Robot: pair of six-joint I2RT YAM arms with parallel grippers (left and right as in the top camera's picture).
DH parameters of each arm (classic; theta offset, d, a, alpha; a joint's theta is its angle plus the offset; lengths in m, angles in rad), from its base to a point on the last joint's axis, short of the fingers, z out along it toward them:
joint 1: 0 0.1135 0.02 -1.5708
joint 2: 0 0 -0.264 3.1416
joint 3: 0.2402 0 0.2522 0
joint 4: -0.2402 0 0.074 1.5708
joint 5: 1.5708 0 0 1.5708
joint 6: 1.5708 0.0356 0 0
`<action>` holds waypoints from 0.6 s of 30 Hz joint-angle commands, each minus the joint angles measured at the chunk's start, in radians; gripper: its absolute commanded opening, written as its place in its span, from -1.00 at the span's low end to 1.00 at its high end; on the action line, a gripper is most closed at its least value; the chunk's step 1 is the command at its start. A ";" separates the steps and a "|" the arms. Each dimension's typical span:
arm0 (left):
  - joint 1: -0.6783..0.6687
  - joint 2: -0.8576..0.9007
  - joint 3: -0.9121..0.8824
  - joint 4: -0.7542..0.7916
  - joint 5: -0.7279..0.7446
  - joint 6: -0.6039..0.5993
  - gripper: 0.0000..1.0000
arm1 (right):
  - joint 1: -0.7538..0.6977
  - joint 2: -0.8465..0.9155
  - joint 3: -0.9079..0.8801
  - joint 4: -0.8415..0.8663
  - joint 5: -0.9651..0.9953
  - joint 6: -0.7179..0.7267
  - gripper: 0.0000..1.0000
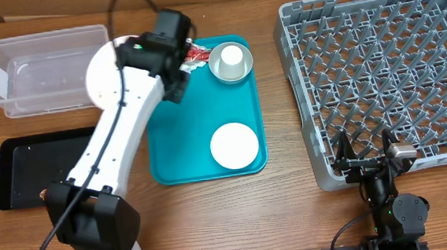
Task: Sort waste into correct bins and load items into the dishwasher
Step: 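Lift the plate and carry it over the black tray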
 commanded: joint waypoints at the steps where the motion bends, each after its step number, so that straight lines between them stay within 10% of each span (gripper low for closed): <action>1: 0.090 0.000 0.036 -0.004 -0.040 -0.156 -0.92 | 0.002 -0.012 -0.010 0.006 0.006 -0.004 1.00; 18: 0.538 -0.018 0.023 0.001 0.358 -0.182 -0.92 | 0.002 -0.012 -0.010 0.006 0.006 -0.004 1.00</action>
